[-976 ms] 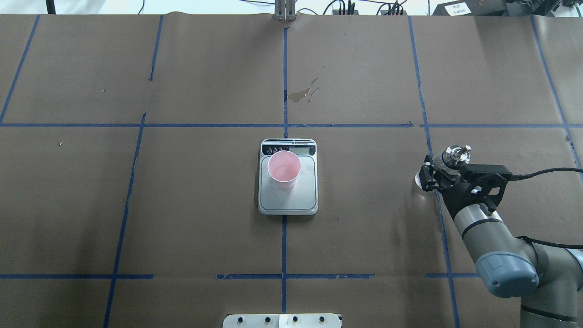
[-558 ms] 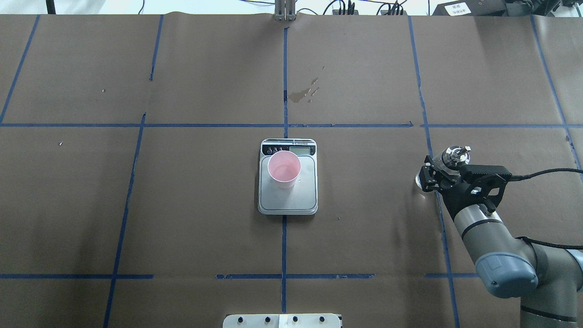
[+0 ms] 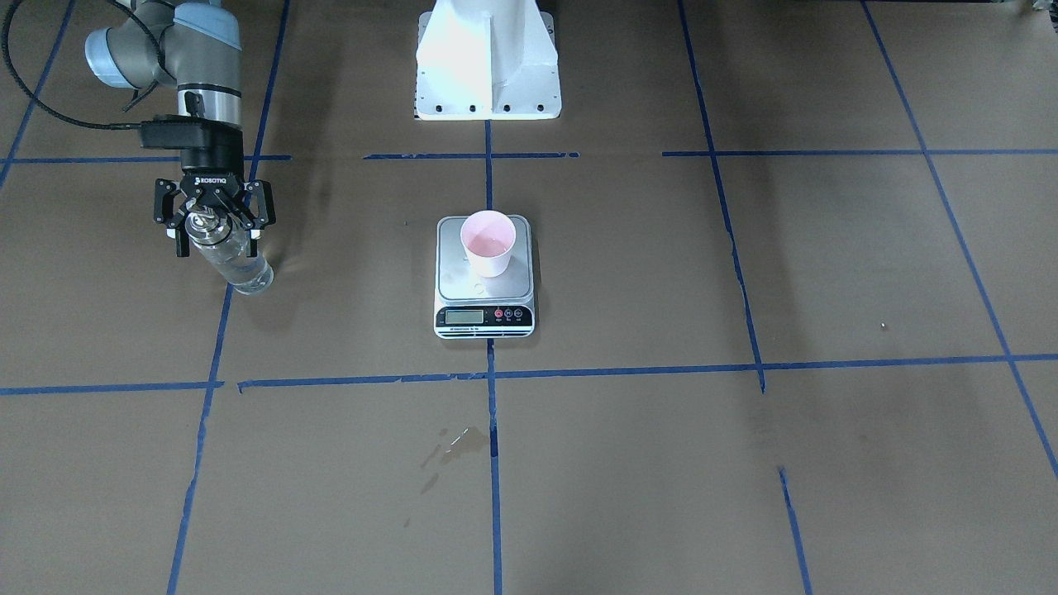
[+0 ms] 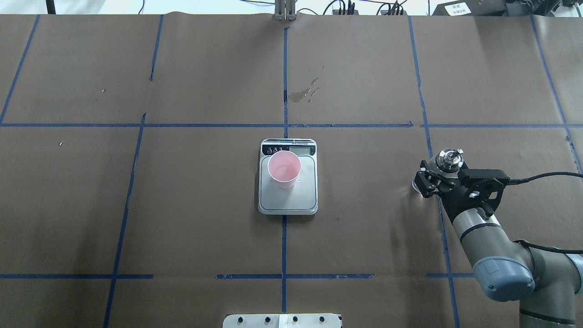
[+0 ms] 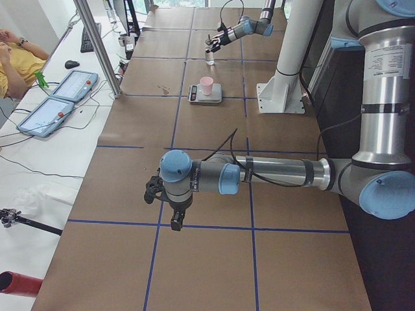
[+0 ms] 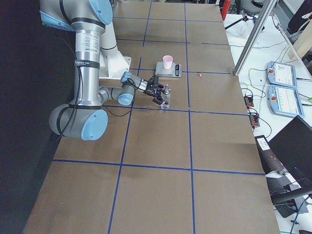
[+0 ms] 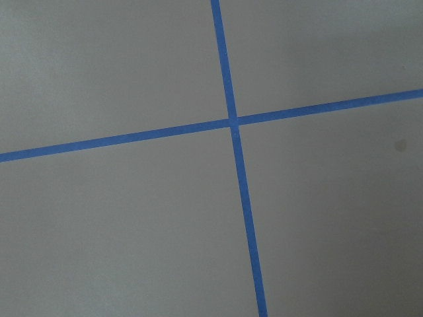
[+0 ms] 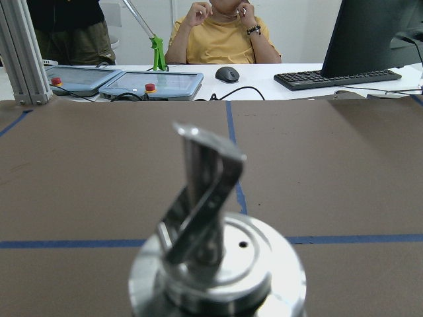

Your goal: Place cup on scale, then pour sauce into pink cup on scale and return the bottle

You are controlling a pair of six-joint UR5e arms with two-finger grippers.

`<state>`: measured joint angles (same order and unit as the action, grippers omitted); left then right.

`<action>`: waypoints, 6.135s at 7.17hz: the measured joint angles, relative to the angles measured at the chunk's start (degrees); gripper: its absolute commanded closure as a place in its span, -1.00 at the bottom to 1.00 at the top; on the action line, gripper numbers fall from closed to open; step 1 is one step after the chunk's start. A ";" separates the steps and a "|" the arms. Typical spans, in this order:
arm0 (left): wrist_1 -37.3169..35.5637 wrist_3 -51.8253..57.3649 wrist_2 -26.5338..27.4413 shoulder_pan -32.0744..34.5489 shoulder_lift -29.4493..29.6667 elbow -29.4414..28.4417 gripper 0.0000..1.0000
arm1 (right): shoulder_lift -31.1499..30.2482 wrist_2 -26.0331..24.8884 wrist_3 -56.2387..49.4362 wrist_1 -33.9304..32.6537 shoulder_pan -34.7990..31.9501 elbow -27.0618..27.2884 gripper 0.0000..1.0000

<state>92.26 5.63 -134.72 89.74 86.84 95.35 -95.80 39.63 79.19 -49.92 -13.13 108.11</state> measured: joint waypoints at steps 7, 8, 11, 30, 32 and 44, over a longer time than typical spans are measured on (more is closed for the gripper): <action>-0.02 0.00 0.03 0.02 -0.08 -0.22 -1.00 | -0.81 -5.41 0.27 0.22 6.56 -0.84 -1.00; -0.04 0.00 0.01 0.03 -0.09 -0.23 -1.00 | -1.26 -5.96 0.82 0.29 7.63 -0.86 -1.00; -0.04 0.00 -0.02 0.00 -0.09 -0.24 -1.00 | -8.33 -2.86 1.07 0.86 9.34 3.62 -1.00; 0.03 0.01 -0.19 0.01 -0.51 0.03 -1.00 | -7.15 92.54 -84.16 -46.89 -75.96 -0.80 -1.00; 0.03 0.00 -0.16 -0.04 -0.31 0.23 -1.00 | -7.00 92.56 -84.41 -46.74 -76.27 -1.35 -1.00; 0.03 -0.12 0.32 -0.08 0.62 1.00 -1.00 | -5.54 92.70 -84.17 -46.81 -76.26 -1.75 -1.00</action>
